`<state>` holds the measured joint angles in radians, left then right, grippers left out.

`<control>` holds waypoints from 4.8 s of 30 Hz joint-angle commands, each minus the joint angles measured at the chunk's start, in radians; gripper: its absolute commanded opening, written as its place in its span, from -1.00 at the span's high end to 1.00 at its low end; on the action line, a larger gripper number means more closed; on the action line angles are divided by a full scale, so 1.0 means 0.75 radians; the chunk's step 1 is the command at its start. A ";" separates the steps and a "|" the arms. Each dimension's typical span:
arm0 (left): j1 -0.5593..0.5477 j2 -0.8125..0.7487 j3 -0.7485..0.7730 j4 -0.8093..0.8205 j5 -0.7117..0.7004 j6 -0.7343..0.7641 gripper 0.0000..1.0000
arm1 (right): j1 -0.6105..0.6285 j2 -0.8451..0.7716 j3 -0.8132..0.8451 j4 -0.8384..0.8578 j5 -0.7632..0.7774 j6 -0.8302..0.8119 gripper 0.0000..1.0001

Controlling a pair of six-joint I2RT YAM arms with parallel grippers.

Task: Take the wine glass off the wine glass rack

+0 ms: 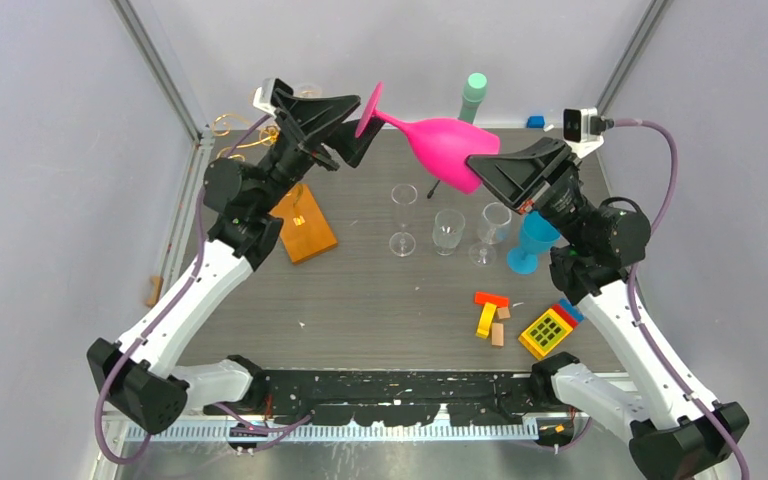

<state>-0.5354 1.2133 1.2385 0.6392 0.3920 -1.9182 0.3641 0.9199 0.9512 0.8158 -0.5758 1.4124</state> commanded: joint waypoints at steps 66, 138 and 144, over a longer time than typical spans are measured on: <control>-0.004 -0.579 -0.208 -1.617 -0.550 2.058 -0.92 | 0.476 0.756 0.589 -2.624 0.863 -1.434 0.73; 0.609 0.932 1.336 -1.795 -0.188 1.580 0.05 | 0.488 0.305 0.491 -2.147 0.977 -1.201 -0.15; 0.614 0.923 1.311 -1.751 -0.170 1.568 0.43 | 0.487 0.300 0.487 -2.147 0.980 -1.197 -0.15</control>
<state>-0.0826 1.9244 2.2131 -0.7189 0.2363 -0.7349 0.7254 1.1595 1.3144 -0.8379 0.1543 0.5018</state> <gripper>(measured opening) 0.334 0.576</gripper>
